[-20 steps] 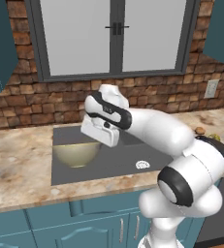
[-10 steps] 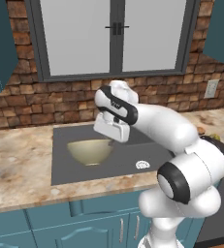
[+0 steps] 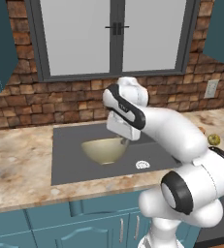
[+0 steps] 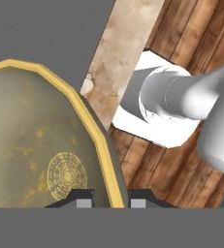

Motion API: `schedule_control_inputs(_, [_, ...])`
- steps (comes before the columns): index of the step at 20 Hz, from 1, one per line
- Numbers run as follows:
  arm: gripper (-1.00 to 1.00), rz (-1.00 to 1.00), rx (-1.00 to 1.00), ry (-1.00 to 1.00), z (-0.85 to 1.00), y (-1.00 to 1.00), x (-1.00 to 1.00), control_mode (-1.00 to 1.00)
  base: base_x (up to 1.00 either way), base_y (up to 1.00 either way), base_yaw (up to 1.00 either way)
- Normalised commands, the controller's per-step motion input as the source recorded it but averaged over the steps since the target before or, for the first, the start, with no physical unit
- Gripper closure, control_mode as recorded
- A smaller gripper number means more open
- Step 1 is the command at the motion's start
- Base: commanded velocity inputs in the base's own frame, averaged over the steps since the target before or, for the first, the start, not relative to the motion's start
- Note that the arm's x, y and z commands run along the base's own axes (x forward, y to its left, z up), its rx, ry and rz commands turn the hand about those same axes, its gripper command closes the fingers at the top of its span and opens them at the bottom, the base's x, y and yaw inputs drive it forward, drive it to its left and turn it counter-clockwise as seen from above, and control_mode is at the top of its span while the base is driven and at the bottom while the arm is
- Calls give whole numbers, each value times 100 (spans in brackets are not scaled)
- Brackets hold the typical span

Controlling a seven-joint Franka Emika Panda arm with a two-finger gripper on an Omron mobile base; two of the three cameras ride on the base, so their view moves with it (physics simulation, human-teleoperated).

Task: Remove the tangerine and squash from the sink. Then move the bowl and cup from the counter to the sink for washing.

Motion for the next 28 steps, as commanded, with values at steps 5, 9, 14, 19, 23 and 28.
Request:
schedule_control_inputs(5, [100,-9,-12,-1,10,-39,-12,-100,0,0,0])
schedule_control_inputs(9, [100,-11,-12,0,10,-40,-5,-100,0,0,0])
schedule_control_inputs(14, [100,-12,-12,0,9,-41,0,-100,0,0,0])
schedule_control_inputs(19, [100,-10,-11,0,7,-44,0,-100,0,0,0])
schedule_control_inputs(23, [100,-8,-10,0,5,-45,0,-100,0,0,0])
schedule_control_inputs(28, [100,-4,-8,0,2,-43,0,-100,0,0,0])
